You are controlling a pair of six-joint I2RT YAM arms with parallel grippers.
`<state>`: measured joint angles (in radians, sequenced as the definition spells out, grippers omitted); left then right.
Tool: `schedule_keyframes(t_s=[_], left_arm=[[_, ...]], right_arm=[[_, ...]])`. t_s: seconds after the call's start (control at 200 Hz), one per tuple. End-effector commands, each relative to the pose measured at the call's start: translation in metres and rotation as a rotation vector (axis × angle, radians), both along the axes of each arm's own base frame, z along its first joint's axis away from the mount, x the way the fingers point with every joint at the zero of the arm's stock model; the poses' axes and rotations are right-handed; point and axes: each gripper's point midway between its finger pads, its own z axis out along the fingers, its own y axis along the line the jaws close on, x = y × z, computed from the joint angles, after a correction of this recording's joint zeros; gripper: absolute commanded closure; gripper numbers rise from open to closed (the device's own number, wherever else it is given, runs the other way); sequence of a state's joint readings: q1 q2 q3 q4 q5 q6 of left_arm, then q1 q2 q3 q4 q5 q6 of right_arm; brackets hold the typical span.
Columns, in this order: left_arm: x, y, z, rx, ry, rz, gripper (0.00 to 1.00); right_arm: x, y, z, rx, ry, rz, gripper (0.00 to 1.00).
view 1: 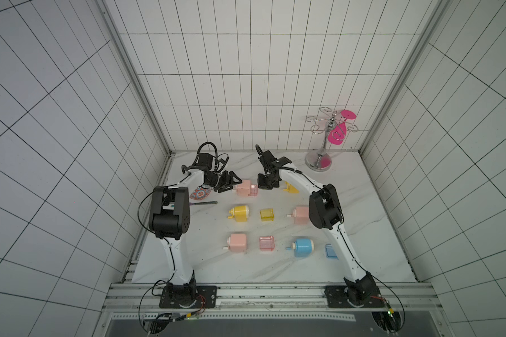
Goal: Put the tray back into the pencil sharpener
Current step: Close the container of the pencil sharpener.
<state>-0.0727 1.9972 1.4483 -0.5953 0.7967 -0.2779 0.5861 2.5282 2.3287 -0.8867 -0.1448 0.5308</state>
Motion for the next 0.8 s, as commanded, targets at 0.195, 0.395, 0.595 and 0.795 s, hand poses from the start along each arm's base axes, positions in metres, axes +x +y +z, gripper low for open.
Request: schedule_keyframes(t_s=[0.195,0.395,0.595,0.795], left_arm=[[0.006,-0.01,0.0,-0.008,-0.024,-0.027,0.26],[0.003,-0.01,-0.002,-0.01,-0.018,-0.03,0.26],[0.001,-0.011,-0.005,-0.013,-0.012,-0.034,0.26],[-0.001,-0.012,-0.005,-0.015,-0.01,-0.037,0.26]], right_arm=[[-0.007,0.014,0.003,0.017,0.015,0.005,0.92],[-0.009,0.016,0.004,0.027,0.023,0.006,0.92],[-0.013,0.022,0.005,0.059,0.044,0.009,0.92],[-0.014,0.024,0.005,0.078,0.054,-0.001,0.92]])
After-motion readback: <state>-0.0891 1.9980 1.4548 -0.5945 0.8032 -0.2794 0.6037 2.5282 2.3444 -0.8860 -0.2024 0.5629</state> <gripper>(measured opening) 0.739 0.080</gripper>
